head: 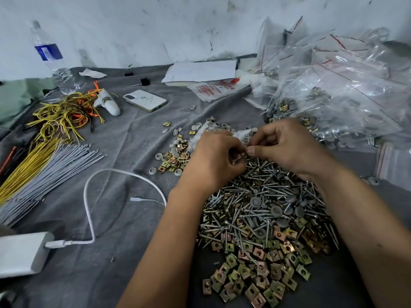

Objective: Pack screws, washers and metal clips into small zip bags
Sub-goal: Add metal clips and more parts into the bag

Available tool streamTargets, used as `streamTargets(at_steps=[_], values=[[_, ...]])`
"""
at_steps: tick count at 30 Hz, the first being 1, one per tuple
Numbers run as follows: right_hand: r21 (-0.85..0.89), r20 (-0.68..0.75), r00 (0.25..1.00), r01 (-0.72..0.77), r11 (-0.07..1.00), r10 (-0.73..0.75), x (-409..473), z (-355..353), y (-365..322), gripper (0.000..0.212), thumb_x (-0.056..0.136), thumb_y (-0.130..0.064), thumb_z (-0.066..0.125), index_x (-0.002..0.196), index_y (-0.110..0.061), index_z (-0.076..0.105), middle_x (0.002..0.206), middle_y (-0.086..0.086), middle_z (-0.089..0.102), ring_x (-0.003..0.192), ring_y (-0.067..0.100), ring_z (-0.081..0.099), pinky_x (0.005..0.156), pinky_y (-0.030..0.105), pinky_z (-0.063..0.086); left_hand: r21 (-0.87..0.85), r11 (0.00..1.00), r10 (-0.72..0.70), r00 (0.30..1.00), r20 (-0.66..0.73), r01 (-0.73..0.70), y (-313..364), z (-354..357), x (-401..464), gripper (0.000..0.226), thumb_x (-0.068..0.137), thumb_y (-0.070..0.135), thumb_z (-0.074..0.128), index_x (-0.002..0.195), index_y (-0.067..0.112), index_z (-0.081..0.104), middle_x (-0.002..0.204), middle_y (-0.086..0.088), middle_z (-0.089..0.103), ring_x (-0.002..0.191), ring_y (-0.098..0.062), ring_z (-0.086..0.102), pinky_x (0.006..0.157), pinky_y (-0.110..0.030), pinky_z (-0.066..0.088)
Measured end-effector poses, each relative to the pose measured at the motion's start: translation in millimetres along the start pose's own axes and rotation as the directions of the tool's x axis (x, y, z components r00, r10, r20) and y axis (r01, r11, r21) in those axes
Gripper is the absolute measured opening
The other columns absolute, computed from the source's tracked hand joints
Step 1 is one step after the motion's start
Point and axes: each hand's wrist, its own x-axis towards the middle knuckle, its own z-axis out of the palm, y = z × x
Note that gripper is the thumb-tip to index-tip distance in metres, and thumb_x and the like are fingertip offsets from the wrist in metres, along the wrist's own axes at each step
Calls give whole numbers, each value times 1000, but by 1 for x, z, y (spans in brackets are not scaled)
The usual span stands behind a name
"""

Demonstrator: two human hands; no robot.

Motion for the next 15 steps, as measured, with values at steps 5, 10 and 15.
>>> streamTargets(at_steps=[5,10,15], values=[[11,79,997,17,1000,-18,0,-6,0,11,77,-8,85,83,-10,77,78,8,77,70,15,73,66,21,58,-20,1000,16,1000,15,-16,1,1,2,9,73,4,80,81,8,80,70,-2,68,63,-17,60,63,-31,52],[-60,-100,994,35,998,-41,1,-14,5,10,82,-16,83,90,-16,78,80,-2,78,74,11,75,67,24,58,-226,956,-209,976,-67,189,-5,-5,-2,9,85,6,82,92,11,82,80,2,73,67,-9,66,64,-23,56],[-361,-24,999,29,932,-41,2,0,1,19,78,-36,85,94,-29,77,80,-15,73,72,-3,68,70,18,54,-568,767,-560,745,-364,299,-24,-26,2,15,92,1,70,90,12,79,72,-3,74,53,-9,57,52,-26,49]])
